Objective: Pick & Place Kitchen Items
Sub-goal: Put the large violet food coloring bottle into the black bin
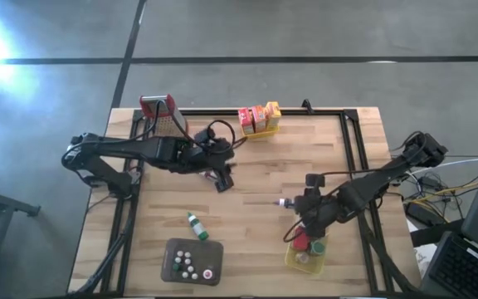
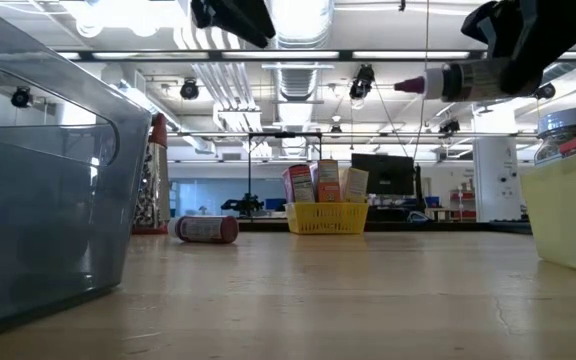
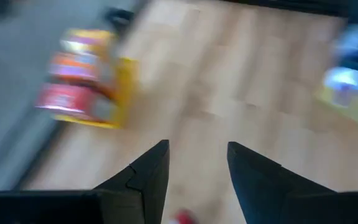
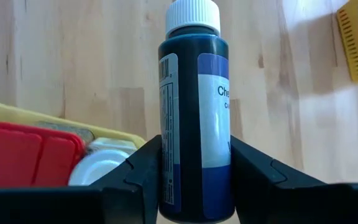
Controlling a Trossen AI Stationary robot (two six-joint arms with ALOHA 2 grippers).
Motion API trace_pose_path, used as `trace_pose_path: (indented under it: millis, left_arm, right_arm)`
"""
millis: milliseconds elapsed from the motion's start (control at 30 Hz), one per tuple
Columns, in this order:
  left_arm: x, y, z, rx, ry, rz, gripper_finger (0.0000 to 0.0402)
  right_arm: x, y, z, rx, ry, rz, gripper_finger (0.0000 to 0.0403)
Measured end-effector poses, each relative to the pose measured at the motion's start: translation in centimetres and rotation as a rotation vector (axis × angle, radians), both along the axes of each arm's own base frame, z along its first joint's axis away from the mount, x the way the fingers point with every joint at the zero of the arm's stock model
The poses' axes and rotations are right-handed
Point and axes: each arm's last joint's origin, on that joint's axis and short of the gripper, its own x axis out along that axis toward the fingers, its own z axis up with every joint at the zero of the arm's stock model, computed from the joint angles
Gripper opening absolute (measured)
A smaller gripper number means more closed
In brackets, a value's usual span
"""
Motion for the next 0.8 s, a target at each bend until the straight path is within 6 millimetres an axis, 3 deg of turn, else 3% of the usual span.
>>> trace_pose_path:
  millis: [133, 300, 433, 600, 800]
  left_arm:
    - [0.9, -0.7, -2.0, -0.137, -0.031, -0.155, 0.0168]
    - [2.5, -1.6, -6.2, -0.146, -0.211, -0.383, 0.0168]
    - [2.6, -2.0, -9.0, -0.109, -0.402, -0.523, 0.0168]
    - [1.8, -1.9, -10.6, -0.057, -0.646, -0.547, 0.0168]
    - [1.3, -1.8, -11.7, -0.039, -0.674, -0.545, 0.0168]
  right_arm:
    - [-0.7, -0.4, 0.1, 0.001, -0.044, 0.042, 0.0134]
    - [-1.6, -1.0, 0.4, 0.05, -0.154, 0.071, 0.0134]
    - [-2.9, -1.6, 0.3, 0.082, -0.211, 0.07, 0.0143]
    - [-3.5, -2.0, 0.6, 0.11, -0.307, 0.11, 0.0138]
    - [-2.2, -2.4, 1.8, 0.101, -0.407, 0.144, 0.0138]
